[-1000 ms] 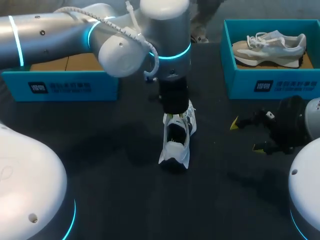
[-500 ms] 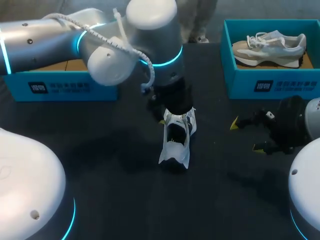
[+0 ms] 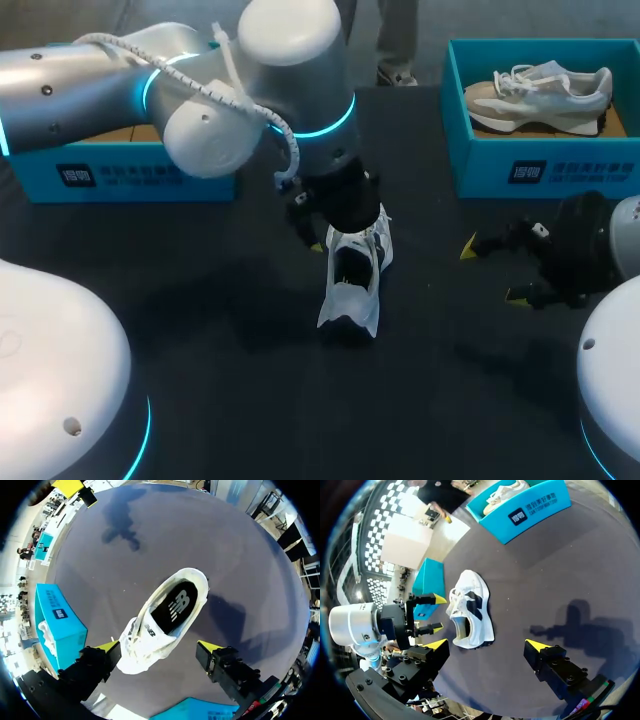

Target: Take the shoe out of the shoebox, open the shoe tongue, remove and reinsert the insole, then place the shoe into the shoebox

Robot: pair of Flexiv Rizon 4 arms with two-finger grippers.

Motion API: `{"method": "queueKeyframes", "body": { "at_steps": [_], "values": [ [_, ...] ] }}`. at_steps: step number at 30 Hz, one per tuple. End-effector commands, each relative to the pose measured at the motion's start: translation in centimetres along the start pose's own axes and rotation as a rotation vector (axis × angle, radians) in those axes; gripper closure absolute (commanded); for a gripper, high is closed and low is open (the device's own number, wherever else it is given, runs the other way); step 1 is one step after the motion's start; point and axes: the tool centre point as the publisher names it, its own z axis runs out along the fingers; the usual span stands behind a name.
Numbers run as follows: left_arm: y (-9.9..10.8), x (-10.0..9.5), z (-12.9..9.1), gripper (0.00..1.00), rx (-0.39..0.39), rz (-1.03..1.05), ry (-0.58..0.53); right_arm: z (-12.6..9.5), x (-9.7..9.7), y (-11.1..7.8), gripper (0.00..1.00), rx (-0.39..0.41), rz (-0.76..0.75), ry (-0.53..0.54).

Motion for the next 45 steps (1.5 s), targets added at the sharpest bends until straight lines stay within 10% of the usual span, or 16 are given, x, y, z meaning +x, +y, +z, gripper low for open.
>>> {"method": "queueKeyframes", "body": {
  "at_steps": [1, 24, 30, 45],
  "values": [
    [0.0, 0.8, -1.0, 0.0, 0.005, -0.237, -0.063, -0.1, 0.1, -0.2, 0.0, -0.003, 0.001, -0.005],
    [-6.5, 5.5, -2.6, 0.01, -0.126, -0.824, -0.034, -0.1, 0.1, -0.2, 0.0, -0.003, 0.001, -0.005],
    [-7.8, 6.4, -1.1, 0.31, -0.119, -0.802, 0.011, -0.1, 0.1, -0.2, 0.0, -0.003, 0.001, -0.005],
    [-8.7, 6.2, 3.1, 0.24, -0.123, -0.796, 0.038, -0.1, 0.1, -0.2, 0.0, -0.003, 0.001, -0.005]
  ]
}}
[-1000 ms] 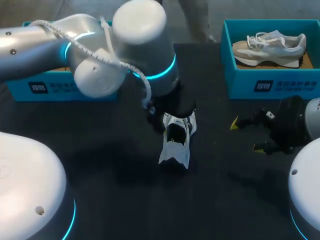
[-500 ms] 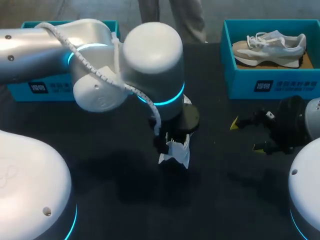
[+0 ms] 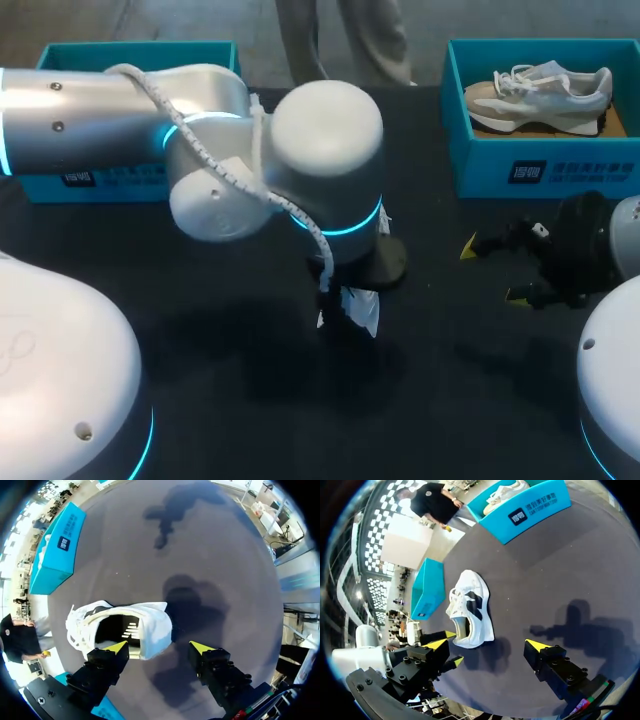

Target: Take the shoe out of the shoebox, open the shoe tongue, remove and reinsert the insole, then place the shoe into the shoebox

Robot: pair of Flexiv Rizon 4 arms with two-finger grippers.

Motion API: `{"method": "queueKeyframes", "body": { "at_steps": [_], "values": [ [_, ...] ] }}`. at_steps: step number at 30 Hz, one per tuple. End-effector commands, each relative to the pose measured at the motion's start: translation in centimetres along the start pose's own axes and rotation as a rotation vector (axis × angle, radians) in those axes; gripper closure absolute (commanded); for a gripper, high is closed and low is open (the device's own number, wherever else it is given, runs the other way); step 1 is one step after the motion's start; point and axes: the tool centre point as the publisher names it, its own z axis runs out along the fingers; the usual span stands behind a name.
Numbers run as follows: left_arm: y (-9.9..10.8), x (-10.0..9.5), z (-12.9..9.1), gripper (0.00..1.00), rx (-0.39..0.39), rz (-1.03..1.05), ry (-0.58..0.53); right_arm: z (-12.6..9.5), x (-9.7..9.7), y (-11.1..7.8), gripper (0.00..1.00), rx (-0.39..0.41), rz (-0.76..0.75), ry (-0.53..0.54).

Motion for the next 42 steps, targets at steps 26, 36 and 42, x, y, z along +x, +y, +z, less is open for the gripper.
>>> {"method": "queueKeyframes", "body": {
  "at_steps": [26, 36, 42],
  "values": [
    [-0.9, 0.6, 5.4, 0.39, -0.03, -0.031, 0.07, -0.1, 0.1, -0.2, 0.0, -0.003, 0.001, -0.005],
    [-1.2, 1.9, 5.7, 1.0, -0.016, -0.035, 0.109, -0.1, 0.1, -0.2, 0.0, -0.003, 0.001, -0.005],
    [-1.4, 2.6, 4.2, 1.0, -0.008, -0.03, 0.113, -0.1, 0.1, -0.2, 0.0, -0.003, 0.001, -0.005]
  ]
}}
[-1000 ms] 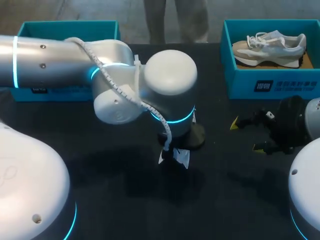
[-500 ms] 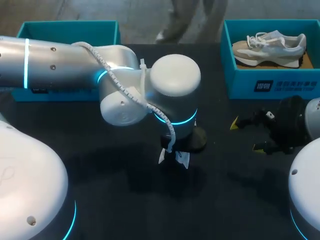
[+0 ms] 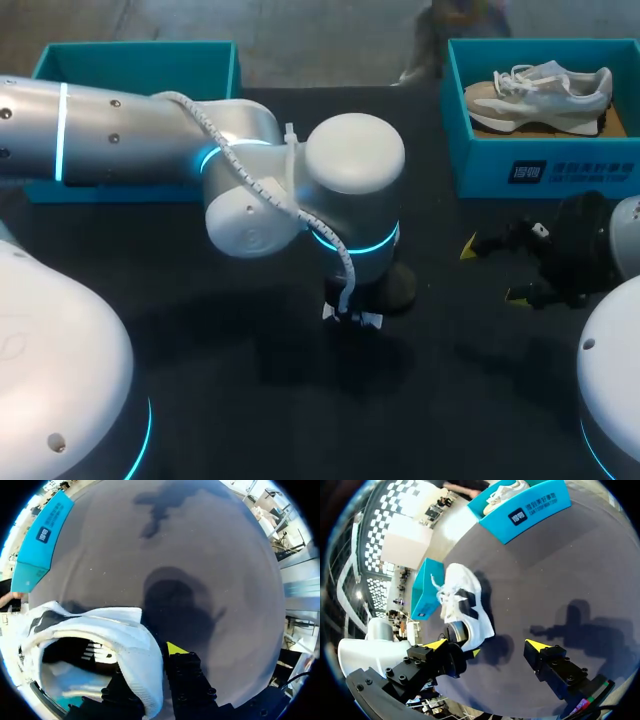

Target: Take the shoe out of the shoebox, open the shoe tongue, remove and reinsert the insole, then place the shoe into the shoebox

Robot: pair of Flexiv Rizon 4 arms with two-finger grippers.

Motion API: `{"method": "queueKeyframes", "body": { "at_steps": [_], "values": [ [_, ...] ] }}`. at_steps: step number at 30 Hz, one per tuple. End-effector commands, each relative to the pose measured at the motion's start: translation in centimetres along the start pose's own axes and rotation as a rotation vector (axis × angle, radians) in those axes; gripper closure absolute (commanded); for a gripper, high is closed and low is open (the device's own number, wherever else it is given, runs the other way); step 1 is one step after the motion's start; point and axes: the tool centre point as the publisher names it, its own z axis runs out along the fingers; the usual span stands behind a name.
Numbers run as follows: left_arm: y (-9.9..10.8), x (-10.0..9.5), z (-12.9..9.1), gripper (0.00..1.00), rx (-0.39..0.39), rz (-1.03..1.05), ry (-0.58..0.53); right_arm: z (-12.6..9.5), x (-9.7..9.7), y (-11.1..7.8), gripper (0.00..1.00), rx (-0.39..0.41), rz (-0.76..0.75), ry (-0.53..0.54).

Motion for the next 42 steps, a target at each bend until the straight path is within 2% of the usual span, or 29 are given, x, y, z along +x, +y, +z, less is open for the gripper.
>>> {"method": "queueKeyframes", "body": {
  "at_steps": [1, 5, 7, 8, 9, 21, 42],
  "values": [
    [0.1, 0.5, -1.5, 1.0, 0.006, -0.004, -0.006, -0.1, 0.1, -0.2, 0.0, -0.003, 0.001, -0.005],
    [0.2, 0.6, -3.0, 1.0, 0.013, -0.02, 0.002, -0.1, 0.1, -0.2, 0.0, -0.003, 0.001, -0.005],
    [0.3, 0.5, -4.6, 1.0, 0.014, -0.037, 0.01, -0.1, 0.1, -0.2, 0.0, -0.003, 0.001, -0.005],
    [0.3, 0.5, -4.6, 1.0, 0.014, -0.037, 0.01, -0.1, 0.1, -0.2, 0.0, -0.003, 0.001, -0.005],
    [0.3, 0.4, -5.7, 1.0, 0.008, -0.055, 0.009, -0.1, 0.1, -0.2, 0.0, -0.003, 0.001, -0.005],
    [0.2, 0.4, -12.9, 1.0, 0.036, -0.081, 0.03, -0.1, 0.1, -0.2, 0.0, -0.003, 0.001, -0.005],
    [0.6, 0.9, -21.0, 1.0, 0.04, -0.1, 0.089, -0.1, 0.1, -0.2, 0.0, -0.003, 0.001, -0.005]
  ]
}}
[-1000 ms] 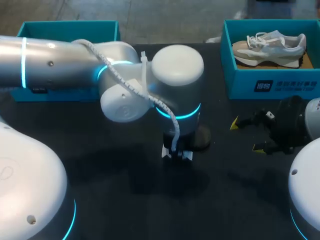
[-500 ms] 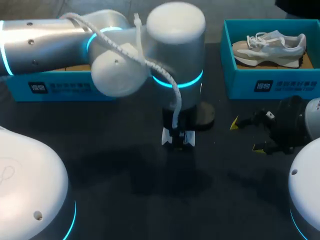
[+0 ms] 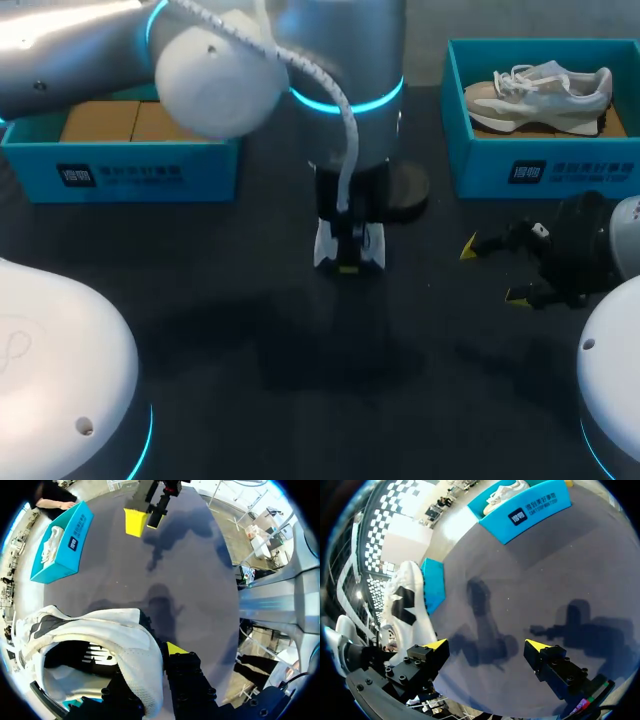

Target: Take the shoe out of the shoebox, open the shoe tongue, remove and reinsert the insole, then place the shoe into the shoebox

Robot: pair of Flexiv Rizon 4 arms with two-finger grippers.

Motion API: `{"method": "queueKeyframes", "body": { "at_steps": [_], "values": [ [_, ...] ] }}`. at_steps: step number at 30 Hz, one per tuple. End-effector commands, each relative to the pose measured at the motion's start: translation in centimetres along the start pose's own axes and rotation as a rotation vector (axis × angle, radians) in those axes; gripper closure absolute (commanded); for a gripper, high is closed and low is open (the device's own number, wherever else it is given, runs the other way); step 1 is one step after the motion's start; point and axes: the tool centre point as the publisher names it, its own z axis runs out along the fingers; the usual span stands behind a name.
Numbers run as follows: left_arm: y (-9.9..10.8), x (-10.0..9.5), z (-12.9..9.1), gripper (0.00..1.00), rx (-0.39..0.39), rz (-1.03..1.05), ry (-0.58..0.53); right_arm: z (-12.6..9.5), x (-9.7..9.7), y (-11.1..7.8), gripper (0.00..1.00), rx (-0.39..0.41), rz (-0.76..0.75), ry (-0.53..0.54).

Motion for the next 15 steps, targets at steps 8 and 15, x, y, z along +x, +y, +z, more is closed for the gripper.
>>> {"method": "queueKeyframes", "body": {
  "at_steps": [8, 15],
  "values": [
    [0.3, 0.4, -3.6, 1.0, 0.001, 0.015, 0.011, -0.1, 0.1, -0.2, 0.0, -0.003, 0.001, -0.005],
    [0.3, 0.4, -3.6, 1.0, 0.001, 0.015, 0.011, -0.1, 0.1, -0.2, 0.0, -0.003, 0.001, -0.005]
  ]
}}
